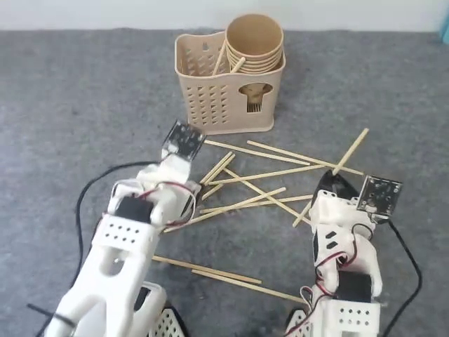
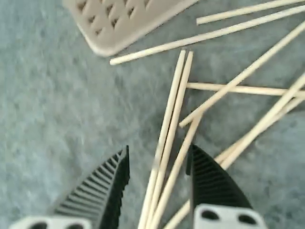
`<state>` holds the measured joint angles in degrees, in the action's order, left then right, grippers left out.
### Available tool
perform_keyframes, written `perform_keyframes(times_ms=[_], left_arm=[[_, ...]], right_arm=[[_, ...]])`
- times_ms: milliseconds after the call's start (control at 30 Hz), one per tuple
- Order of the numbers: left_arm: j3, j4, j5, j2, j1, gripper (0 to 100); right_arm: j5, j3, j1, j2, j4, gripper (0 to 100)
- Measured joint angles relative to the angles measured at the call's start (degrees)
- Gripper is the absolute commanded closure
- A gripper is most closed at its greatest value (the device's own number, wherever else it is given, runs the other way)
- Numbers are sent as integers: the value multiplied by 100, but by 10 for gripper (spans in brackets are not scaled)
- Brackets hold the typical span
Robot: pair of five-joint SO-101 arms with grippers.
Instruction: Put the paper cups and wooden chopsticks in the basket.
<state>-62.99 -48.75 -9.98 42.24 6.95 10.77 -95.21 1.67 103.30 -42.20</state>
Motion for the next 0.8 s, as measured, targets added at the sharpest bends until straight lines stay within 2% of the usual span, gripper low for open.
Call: perform_keyframes(times_ms=[333,400,633,800], left_arm=[[1697,0,-70,-2752,105,819],[1873,0,-264,-3112,246,819],[2233,0,-475,-3288,1266,816],[2813,0,-686,-3499,1741,818]], right_arm=[[0,-26,26,0,0,991],[0,-26,26,0,0,991],[0,-26,26,0,0,991],[0,-26,26,0,0,991]])
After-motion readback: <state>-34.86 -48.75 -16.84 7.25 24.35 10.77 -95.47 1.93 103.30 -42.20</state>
